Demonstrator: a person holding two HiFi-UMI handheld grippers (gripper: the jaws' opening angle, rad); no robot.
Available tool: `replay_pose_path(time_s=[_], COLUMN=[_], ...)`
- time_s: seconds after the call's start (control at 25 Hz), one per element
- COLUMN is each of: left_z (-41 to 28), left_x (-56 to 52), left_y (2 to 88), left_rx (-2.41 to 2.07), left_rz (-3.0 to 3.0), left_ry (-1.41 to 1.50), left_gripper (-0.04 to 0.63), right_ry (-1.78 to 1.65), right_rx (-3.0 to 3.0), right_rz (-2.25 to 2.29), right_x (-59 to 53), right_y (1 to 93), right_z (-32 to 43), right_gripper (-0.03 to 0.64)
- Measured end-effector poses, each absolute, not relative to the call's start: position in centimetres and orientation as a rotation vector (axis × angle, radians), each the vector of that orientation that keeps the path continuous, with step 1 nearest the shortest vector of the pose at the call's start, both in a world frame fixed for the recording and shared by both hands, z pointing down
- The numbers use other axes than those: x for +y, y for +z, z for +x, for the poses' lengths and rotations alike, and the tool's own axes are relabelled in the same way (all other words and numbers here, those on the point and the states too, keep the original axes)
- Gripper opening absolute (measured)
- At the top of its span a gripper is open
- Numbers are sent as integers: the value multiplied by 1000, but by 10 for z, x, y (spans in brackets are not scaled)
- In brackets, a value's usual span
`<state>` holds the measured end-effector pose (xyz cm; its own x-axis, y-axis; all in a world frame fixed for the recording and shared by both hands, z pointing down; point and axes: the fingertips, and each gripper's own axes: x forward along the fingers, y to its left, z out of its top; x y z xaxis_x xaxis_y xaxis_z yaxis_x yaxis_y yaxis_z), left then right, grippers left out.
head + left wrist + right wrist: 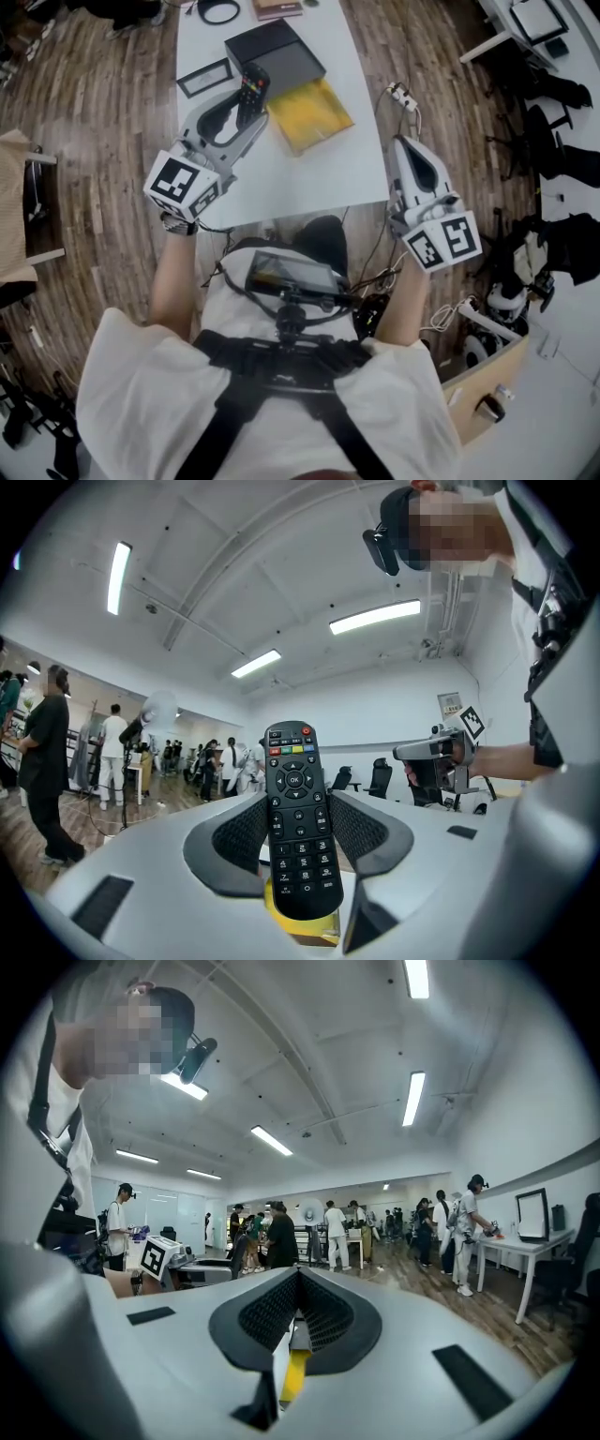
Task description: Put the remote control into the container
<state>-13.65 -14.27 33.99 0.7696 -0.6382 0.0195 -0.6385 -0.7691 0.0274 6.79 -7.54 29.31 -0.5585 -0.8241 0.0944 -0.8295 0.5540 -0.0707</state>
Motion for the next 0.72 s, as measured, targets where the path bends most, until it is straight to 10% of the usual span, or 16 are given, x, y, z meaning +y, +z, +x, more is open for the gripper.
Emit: replay_pose_path(time_s=[0.72], left_z=[-89], left_x=[-189], left_y=[372], left_rx=[-1166], left_rz=[2827], left_ry=[263], left_gripper=[222], right_ry=[252], right_rx=[-2716], right_rz=[1372], right_x=[-121], right_y=[318], right_z=[112], right_gripper=[-2])
